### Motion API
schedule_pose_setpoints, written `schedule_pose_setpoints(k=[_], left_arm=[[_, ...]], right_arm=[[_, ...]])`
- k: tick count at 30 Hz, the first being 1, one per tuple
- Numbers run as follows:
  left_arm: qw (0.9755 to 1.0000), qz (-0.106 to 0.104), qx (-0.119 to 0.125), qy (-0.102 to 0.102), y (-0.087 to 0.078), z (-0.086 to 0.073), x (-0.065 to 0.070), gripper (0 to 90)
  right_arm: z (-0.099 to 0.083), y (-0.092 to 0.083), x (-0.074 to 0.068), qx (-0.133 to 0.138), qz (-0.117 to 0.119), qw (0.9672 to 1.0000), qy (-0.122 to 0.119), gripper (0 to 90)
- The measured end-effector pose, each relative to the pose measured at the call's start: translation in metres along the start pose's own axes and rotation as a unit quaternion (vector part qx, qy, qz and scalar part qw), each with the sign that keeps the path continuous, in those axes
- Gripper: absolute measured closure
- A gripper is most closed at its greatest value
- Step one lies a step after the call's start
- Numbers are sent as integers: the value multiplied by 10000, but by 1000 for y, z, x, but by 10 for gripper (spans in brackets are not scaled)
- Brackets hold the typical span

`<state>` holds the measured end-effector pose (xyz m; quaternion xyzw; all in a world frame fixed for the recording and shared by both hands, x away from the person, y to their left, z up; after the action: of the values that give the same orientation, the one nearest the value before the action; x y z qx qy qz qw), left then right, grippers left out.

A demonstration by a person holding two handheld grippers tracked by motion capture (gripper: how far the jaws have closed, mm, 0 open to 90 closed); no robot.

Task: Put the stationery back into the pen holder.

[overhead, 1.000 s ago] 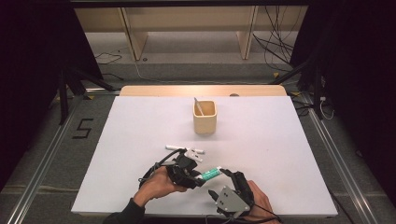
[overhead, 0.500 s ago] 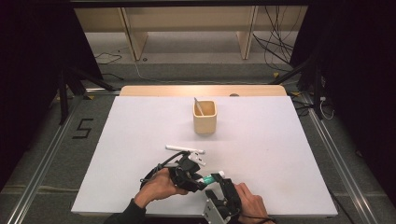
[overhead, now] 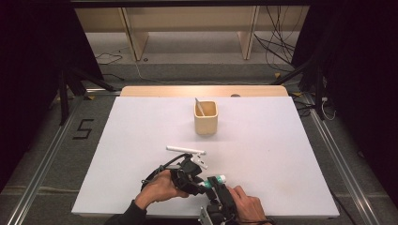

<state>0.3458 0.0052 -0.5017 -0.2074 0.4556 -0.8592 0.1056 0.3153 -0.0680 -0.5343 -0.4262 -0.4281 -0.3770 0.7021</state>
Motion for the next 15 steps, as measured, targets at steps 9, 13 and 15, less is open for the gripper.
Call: schedule_pose_setpoints(k=[9, 13, 15], left_arm=[[10000, -62, -77, 0, 0, -2, 0, 649], [9999, -97, -122, 15, 2, -2, 2, 649], [9999, -101, -126, 2, 3, -2, 2, 650]], right_arm=[[1, 0, -1, 38, -23, 10000, -84, 553], [2, 0, -1, 84, -32, 9998, -185, 577], [3, 0, -2, 81, -23, 9998, -154, 588]])
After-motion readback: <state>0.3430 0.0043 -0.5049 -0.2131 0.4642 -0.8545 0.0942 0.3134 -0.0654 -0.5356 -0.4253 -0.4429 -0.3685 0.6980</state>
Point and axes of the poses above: each handheld gripper's, and its own axes: y roughly forward along the jaws, z roughly out of its top, x roughly to its right, the point moved 8 cm from there along y, roughly forward along the jaws, and after that the axes turned 5 degrees about -z, right-handed, at the moved point
